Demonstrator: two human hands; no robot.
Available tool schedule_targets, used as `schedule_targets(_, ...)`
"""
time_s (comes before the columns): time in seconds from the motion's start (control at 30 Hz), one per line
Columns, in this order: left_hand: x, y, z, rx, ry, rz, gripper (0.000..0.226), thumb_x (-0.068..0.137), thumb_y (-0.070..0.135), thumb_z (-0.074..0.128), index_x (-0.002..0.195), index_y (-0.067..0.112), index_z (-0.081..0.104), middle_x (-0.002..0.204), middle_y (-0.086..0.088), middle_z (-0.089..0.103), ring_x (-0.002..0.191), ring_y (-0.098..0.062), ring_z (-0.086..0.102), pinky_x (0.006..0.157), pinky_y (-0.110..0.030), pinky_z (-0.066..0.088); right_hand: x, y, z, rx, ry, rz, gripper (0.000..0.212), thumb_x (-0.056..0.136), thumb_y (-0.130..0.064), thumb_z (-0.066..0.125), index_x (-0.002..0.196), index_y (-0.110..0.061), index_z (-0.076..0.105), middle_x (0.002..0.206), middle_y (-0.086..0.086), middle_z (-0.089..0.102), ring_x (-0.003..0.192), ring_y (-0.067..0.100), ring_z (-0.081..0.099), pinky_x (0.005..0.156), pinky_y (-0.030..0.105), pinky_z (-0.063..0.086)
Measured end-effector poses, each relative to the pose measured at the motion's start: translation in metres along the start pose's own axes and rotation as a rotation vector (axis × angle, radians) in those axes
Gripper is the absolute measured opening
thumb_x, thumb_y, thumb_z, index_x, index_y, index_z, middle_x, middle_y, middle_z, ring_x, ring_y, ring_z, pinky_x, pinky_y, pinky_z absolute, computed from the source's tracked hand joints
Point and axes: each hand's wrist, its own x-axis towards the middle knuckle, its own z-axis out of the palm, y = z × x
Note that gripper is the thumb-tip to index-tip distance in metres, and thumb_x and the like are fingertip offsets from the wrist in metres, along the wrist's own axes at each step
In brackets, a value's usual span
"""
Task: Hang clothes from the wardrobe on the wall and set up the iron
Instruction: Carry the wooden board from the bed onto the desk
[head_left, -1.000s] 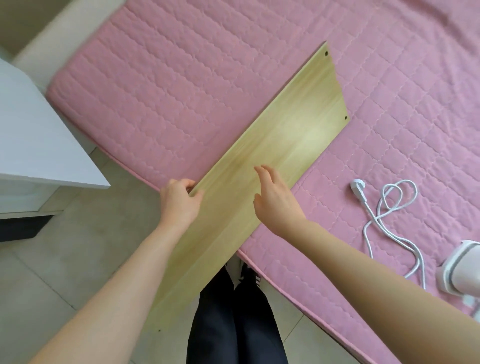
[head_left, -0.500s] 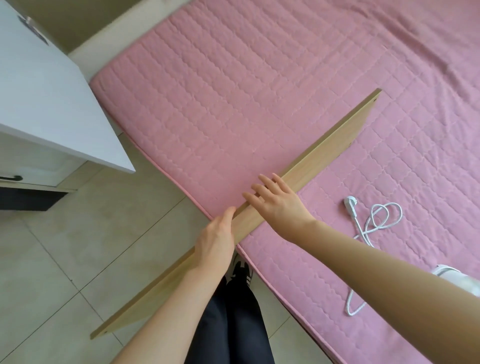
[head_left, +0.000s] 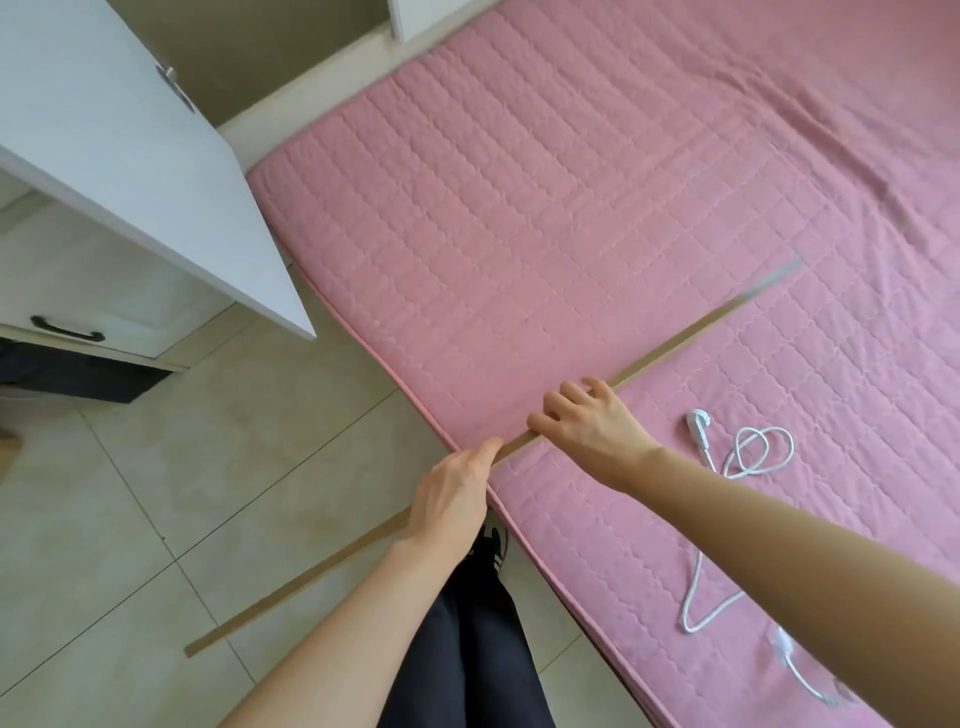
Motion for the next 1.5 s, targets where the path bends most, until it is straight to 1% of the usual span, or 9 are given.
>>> schedule_targets(0.2,-0.036,0.003,-0.049,-0.006,0.110,0.007,0.029,0.095,0.014,0.054,0.123,0.022,0.057,0.106,0.004,0.066,0.092,-0.020,0.062,0.073,-0.030,0.045,-0.019,-0.022,-0.038,0.157,0.072,0.052,0.050,0.061,0.006,0.067,0.102,-0.021,0.060,0.086,-0.001,0.054,0.074,0.021,0.050,0.062,0.032,0.043)
schedule_targets(0.3,-0.052,0.005,-0.079,0.018,0.191,0.072,0.020,0.085,0.015,0.068,0.105,0.018,0.065,0.096,0.005,0.061,0.073,-0.022,0.059,0.066,-0.031,0.044,-0.027,-0.033,-0.068,0.231,0.139,0.111,0.048,0.066,0.005,0.071,0.104,-0.022,0.060,0.085,-0.003,0.054,0.074,0.020,0.048,0.058,0.030,0.040)
schedule_targets(0.4,-0.068,0.009,-0.104,0.050,0.308,0.121,0.021,0.079,0.012,0.073,0.099,0.016,0.067,0.092,0.003,0.057,0.062,-0.018,0.049,0.063,-0.031,0.044,-0.036,-0.045,-0.098,0.298,0.210,0.162,0.041,0.074,-0.001,0.073,0.105,-0.024,0.062,0.082,-0.006,0.053,0.073,0.019,0.047,0.057,0.027,0.036)
schedule_targets(0.47,-0.079,0.012,-0.120,0.073,0.364,0.182,0.020,0.081,0.013,0.072,0.100,0.016,0.067,0.093,0.004,0.057,0.064,-0.011,0.043,0.066,-0.029,0.043,-0.042,-0.053,-0.118,0.322,0.253,0.190,0.033,0.080,-0.006,0.072,0.104,-0.025,0.062,0.082,-0.007,0.052,0.072,0.019,0.046,0.058,0.027,0.034)
schedule_targets(0.57,-0.096,0.017,-0.141,0.117,0.413,0.252,0.020,0.084,0.014,0.068,0.104,0.016,0.067,0.096,0.006,0.056,0.073,-0.011,0.052,0.073,-0.027,0.043,-0.052,-0.064,-0.144,0.342,0.313,0.225,0.027,0.084,-0.009,0.069,0.105,-0.025,0.062,0.083,-0.008,0.052,0.072,0.018,0.045,0.060,0.028,0.036)
schedule_targets(0.8,-0.140,0.022,-0.170,0.165,0.546,0.260,0.022,0.087,0.010,0.062,0.108,0.014,0.066,0.101,0.005,0.065,0.091,-0.015,0.061,0.084,-0.030,0.043,-0.061,-0.089,-0.188,0.341,0.412,0.230,0.035,0.081,-0.004,0.070,0.108,-0.025,0.061,0.086,-0.008,0.054,0.073,0.019,0.045,0.063,0.033,0.037)
schedule_targets(1.1,-0.204,-0.001,-0.183,0.138,0.672,0.110,0.021,0.088,0.011,0.060,0.108,0.015,0.066,0.101,0.007,0.066,0.093,-0.015,0.061,0.093,-0.034,0.039,-0.049,-0.137,-0.228,0.362,0.439,0.092,0.028,0.081,-0.012,0.069,0.106,-0.024,0.064,0.086,-0.007,0.056,0.075,0.019,0.047,0.066,0.031,0.035)
schedule_targets(1.33,-0.258,-0.043,-0.197,0.086,0.763,-0.021,0.023,0.093,0.018,0.048,0.110,0.017,0.064,0.101,0.008,0.064,0.094,-0.011,0.055,0.100,-0.028,0.025,-0.017,-0.197,-0.251,0.386,0.459,-0.001,0.023,0.084,-0.011,0.069,0.104,-0.023,0.067,0.086,-0.006,0.059,0.075,0.020,0.050,0.066,0.033,0.039)
schedule_targets(1.5,-0.301,-0.091,-0.213,0.042,0.764,-0.117,0.024,0.095,0.017,0.048,0.114,0.022,0.062,0.101,0.013,0.061,0.095,-0.009,0.054,0.101,-0.032,0.028,0.014,-0.257,-0.269,0.410,0.491,-0.087,0.015,0.090,-0.017,0.060,0.102,-0.022,0.067,0.083,-0.005,0.058,0.073,0.021,0.051,0.064,0.034,0.040)
